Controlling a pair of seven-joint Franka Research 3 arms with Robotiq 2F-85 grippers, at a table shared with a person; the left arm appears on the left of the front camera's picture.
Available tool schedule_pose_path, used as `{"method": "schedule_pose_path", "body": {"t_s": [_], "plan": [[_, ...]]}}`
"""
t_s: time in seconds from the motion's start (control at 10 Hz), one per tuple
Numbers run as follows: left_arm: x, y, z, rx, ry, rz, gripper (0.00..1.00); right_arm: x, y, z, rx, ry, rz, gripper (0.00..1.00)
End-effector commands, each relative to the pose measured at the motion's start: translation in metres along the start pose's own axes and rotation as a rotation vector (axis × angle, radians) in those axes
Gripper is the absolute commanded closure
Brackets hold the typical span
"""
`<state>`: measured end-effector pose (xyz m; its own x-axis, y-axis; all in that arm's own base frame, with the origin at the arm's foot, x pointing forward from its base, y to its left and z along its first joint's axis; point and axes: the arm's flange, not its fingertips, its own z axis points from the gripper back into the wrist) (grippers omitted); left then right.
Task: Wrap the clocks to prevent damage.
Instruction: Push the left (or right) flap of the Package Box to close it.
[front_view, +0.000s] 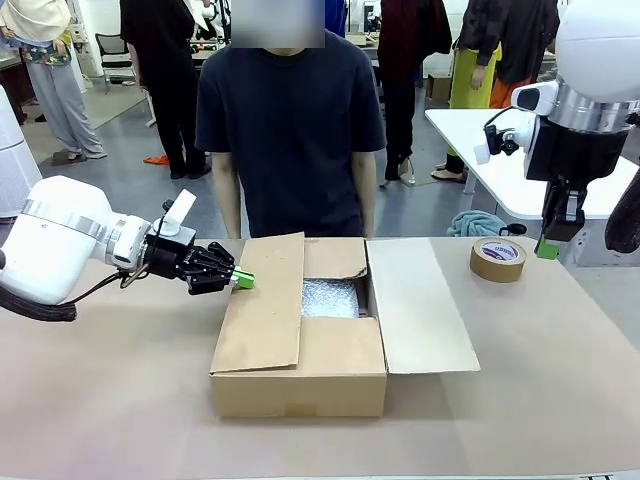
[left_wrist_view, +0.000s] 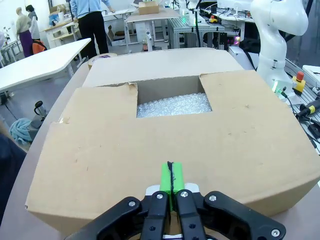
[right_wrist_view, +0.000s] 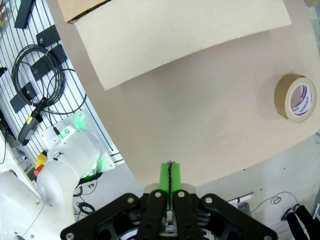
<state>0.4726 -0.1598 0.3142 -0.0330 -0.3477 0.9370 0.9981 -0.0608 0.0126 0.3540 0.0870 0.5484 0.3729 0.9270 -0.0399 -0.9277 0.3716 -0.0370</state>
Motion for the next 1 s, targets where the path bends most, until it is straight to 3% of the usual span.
{"method": "schedule_pose_path", "body": {"t_s": [0.0,0.9], "plan": [[0.0004,-0.0004,-0.0029,0.007,0.017,-0.005,1.0,0.0004,-0.0002,-0.0007,0.003,0.001,0.001,0.99],[0.0004,-0.0004,-0.0029,0.007,0.017,-0.005,1.0,0.0,0.0,0.0,0.0,0.0,0.0,0.99]]}}
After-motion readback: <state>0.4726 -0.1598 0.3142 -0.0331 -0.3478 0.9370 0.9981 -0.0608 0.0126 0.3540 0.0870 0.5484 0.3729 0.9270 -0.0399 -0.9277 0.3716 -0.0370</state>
